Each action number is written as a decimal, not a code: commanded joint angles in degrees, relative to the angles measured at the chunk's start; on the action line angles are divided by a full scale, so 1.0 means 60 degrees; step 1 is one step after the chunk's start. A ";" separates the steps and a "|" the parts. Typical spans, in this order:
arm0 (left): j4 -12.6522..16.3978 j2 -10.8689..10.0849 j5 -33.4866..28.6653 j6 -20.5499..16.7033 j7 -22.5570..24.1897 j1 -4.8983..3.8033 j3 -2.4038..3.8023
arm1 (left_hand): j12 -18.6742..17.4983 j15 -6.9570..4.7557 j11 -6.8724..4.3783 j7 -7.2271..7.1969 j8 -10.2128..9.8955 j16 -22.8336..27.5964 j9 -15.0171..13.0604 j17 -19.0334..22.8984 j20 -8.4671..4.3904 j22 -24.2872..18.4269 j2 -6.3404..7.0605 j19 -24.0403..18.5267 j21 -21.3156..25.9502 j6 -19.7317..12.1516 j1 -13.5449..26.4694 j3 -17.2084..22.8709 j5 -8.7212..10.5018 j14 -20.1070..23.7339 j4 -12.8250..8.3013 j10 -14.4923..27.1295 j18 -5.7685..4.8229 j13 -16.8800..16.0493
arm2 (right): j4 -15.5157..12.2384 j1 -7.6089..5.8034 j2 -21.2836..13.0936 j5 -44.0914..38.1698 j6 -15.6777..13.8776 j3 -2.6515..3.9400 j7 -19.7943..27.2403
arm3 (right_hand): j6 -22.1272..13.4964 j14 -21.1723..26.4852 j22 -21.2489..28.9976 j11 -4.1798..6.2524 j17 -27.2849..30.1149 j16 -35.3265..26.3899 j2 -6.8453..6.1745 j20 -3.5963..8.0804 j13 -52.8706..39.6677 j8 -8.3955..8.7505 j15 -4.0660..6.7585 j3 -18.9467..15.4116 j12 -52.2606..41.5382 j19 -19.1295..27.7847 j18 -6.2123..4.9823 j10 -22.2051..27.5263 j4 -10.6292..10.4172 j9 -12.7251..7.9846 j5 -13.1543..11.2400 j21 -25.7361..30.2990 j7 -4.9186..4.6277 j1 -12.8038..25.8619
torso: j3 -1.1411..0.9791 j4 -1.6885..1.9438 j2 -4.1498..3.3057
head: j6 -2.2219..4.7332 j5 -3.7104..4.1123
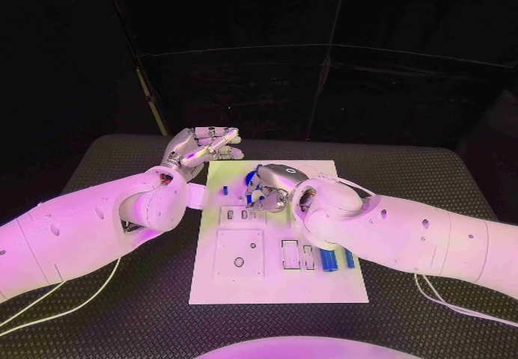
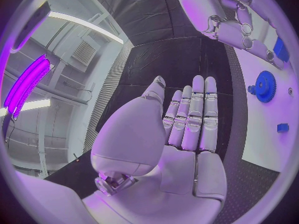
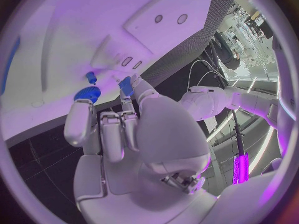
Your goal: Assemble the parts on the task board
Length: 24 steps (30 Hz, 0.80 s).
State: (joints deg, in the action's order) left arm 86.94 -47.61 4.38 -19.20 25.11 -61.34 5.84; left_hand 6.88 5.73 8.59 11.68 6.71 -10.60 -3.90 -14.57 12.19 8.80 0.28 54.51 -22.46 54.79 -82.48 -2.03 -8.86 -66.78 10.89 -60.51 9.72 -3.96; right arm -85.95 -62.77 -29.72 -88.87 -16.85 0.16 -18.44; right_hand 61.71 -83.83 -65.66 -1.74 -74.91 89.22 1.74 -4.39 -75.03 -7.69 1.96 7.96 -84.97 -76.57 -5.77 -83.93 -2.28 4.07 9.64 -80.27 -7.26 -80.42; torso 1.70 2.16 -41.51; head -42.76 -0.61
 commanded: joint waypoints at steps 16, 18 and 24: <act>-0.0041 0.0038 0.0080 0.0135 0.0030 -0.0014 0.0006 | 0.0037 -0.0005 0.0020 0.0016 0.0017 0.0043 -0.0013 -0.0015 -0.0021 -0.0017 -0.0090 -0.0060 0.0043 0.0084 -0.0021 -0.0042 0.0035 -0.0039 -0.0035 -0.0066 0.0127 -0.0012 | 0.0283 0.0303 0.0231 -0.0728 0.0530 -0.0035 -0.0294 | 0.0210 -0.0955 0.0035 -0.0008 -0.2177 0.0023 -0.0132 0.0010 -0.1489 -0.0063 0.0012 0.0060 0.0040 0.0092 0.0156 -0.0353 0.0008 0.0193 0.0039 0.0074 0.0140 0.0030 | -0.0012 -0.0008 -0.0001 | -0.0124 -0.0072; -0.0046 0.0041 0.0080 0.0137 0.0031 -0.0014 0.0006 | 0.0037 -0.0005 0.0020 0.0016 0.0017 0.0043 -0.0013 -0.0015 -0.0021 -0.0017 -0.0090 -0.0060 0.0043 0.0084 -0.0021 -0.0042 0.0035 -0.0039 -0.0035 -0.0066 0.0127 -0.0012 | 0.0285 0.0319 0.0236 -0.0740 0.0589 -0.0036 -0.0290 | 0.0210 -0.0955 0.0035 -0.0008 -0.2177 0.0023 -0.0132 0.0010 -0.1489 -0.0063 0.0012 0.0060 0.0040 0.0092 0.0156 -0.0353 0.0008 0.0193 0.0039 0.0074 0.0140 0.0030 | -0.0011 -0.0007 0.0000 | -0.0133 -0.0074; -0.0056 0.0041 0.0080 0.0138 0.0032 -0.0013 0.0006 | 0.0033 -0.0005 0.0020 0.0015 0.0014 0.0048 -0.0011 -0.0016 -0.0022 -0.0018 -0.0088 -0.0062 0.0044 0.0084 -0.0027 -0.0043 0.0035 -0.0038 -0.0040 -0.0067 0.0127 -0.0010 | 0.0304 0.0351 0.0255 -0.0808 0.0759 -0.0037 -0.0289 | 0.0208 -0.0955 0.0032 -0.0009 -0.2181 0.0024 -0.0164 0.0008 -0.1486 -0.0059 0.0010 0.0060 0.0044 0.0091 0.0157 -0.0351 0.0007 0.0193 0.0036 0.0075 0.0138 0.0051 | -0.0008 0.0004 0.0006 | -0.0155 -0.0079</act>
State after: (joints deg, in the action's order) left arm 86.56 -47.43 4.54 -19.04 24.97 -61.34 5.83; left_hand 6.88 5.73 8.59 11.88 6.71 -10.60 -3.89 -14.59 12.19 8.76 0.28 54.51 -22.47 54.99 -82.49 -2.06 -8.86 -66.78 10.87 -60.50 9.72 -3.95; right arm -84.23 -60.83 -28.21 -92.73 -14.36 0.09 -19.84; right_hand 61.72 -83.83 -65.50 -1.74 -74.91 89.22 1.20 -4.19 -75.03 -7.80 1.96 7.93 -84.97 -76.36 -5.77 -83.93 -2.29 4.13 9.46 -80.05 -7.27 -79.89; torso 1.63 2.12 -41.50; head -43.63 -1.07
